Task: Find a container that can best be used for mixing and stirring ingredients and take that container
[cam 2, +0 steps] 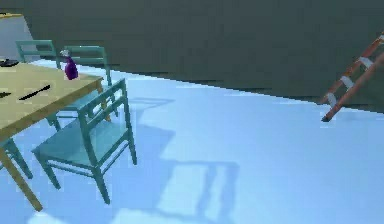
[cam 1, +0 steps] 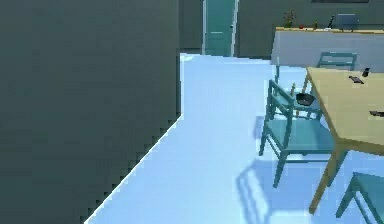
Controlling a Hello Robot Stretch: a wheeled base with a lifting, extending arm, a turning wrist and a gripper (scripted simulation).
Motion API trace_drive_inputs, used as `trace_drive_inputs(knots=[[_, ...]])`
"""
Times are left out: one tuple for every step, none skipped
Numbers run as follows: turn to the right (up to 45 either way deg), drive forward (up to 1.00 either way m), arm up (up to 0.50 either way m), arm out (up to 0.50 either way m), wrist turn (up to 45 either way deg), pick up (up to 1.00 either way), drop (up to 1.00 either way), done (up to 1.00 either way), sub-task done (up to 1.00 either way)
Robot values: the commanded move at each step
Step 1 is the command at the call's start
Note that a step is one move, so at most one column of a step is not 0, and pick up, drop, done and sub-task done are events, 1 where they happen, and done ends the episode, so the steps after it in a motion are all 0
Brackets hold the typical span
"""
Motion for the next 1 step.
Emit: trace_drive_inputs(knots=[[0.0,1.00,0.00,0.00,0.0,0.00,0.00,0.00,0.00]])
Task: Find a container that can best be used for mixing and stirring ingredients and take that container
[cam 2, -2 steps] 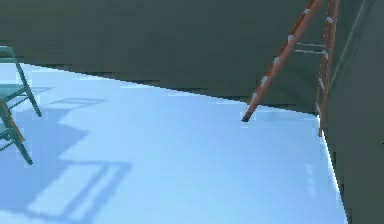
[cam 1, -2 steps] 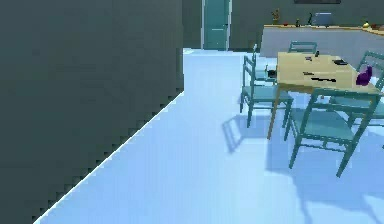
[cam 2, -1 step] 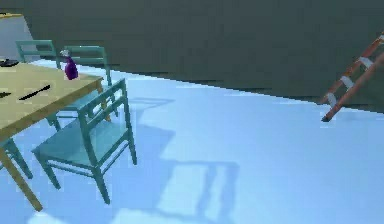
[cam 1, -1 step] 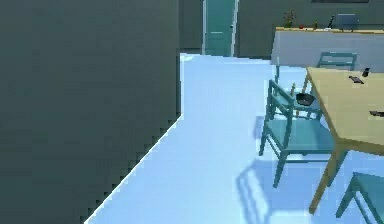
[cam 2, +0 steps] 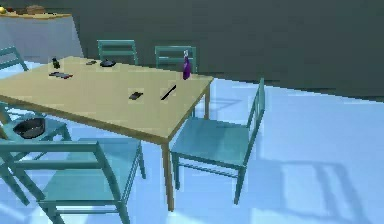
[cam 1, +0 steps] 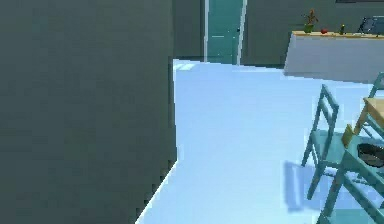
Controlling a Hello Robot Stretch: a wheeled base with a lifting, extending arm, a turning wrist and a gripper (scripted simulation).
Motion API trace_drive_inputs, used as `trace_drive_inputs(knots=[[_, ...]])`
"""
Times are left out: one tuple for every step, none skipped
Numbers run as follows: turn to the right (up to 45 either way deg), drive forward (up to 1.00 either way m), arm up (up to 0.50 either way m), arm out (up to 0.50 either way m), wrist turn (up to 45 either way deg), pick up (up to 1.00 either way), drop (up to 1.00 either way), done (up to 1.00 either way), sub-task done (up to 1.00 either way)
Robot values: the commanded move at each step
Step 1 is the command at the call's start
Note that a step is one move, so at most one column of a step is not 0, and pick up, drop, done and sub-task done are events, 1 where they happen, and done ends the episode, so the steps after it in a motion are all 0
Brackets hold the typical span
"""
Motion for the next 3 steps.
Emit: trace_drive_inputs(knots=[[0.0,0.50,0.00,0.00,0.0,0.00,0.00,0.00,0.00],[-24.0,0.00,0.00,0.00,0.0,0.00,0.00,0.00,0.00],[45.0,0.00,0.00,0.00,0.0,0.00,0.00,0.00,0.00]])
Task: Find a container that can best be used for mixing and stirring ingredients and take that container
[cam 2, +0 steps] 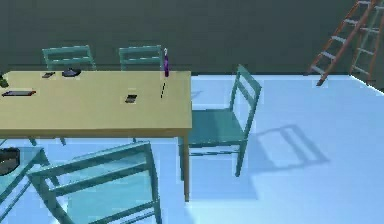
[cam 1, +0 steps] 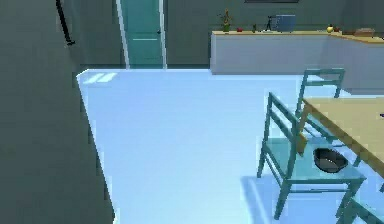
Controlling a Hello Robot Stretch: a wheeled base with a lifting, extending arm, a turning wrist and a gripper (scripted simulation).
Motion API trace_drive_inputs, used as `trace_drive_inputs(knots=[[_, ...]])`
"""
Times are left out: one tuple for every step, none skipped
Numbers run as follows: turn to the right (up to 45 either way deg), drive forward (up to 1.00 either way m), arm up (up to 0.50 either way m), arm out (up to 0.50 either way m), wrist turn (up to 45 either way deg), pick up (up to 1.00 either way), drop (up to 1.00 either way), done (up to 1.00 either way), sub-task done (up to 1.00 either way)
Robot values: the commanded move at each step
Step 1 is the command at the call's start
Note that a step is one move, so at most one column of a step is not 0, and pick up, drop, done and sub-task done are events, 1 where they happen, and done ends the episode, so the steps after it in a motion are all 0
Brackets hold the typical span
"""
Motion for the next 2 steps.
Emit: trace_drive_inputs(knots=[[24.0,0.00,0.00,0.00,0.0,0.00,0.00,0.00,0.00],[0.0,0.70,0.00,0.00,0.0,0.00,0.00,0.00,0.00]])
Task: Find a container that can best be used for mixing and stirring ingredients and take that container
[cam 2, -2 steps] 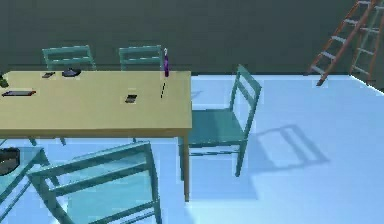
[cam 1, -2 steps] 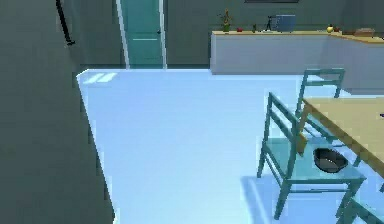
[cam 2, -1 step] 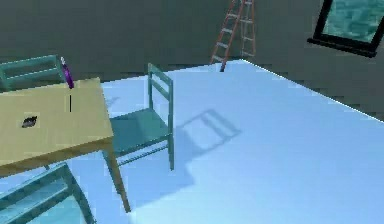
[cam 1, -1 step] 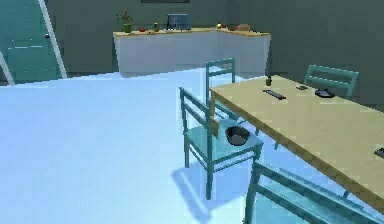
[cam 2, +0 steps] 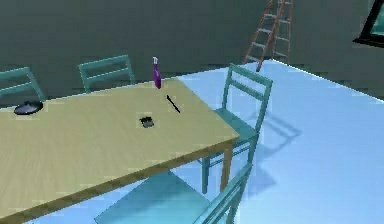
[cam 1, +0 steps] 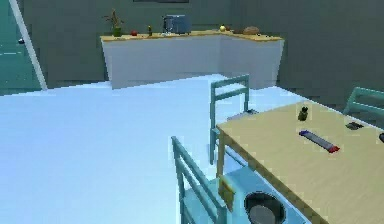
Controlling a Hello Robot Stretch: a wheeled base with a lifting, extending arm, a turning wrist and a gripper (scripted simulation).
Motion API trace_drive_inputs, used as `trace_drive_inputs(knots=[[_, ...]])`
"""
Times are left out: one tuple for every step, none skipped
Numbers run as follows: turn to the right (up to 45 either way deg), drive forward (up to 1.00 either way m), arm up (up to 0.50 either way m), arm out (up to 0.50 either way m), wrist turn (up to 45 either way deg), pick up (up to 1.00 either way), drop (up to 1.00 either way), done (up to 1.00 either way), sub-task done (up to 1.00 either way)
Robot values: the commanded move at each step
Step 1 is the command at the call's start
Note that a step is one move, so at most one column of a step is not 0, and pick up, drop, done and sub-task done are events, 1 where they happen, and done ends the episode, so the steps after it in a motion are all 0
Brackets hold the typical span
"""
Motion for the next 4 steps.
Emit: trace_drive_inputs(knots=[[12.0,0.00,0.00,0.00,0.0,0.00,0.00,0.00,0.00],[0.0,0.25,0.00,0.00,0.0,0.00,0.00,0.00,0.00],[-45.0,0.00,0.00,0.00,0.0,0.00,0.00,0.00,0.00],[-21.0,0.00,0.00,0.00,0.0,0.00,0.00,0.00,0.00]])
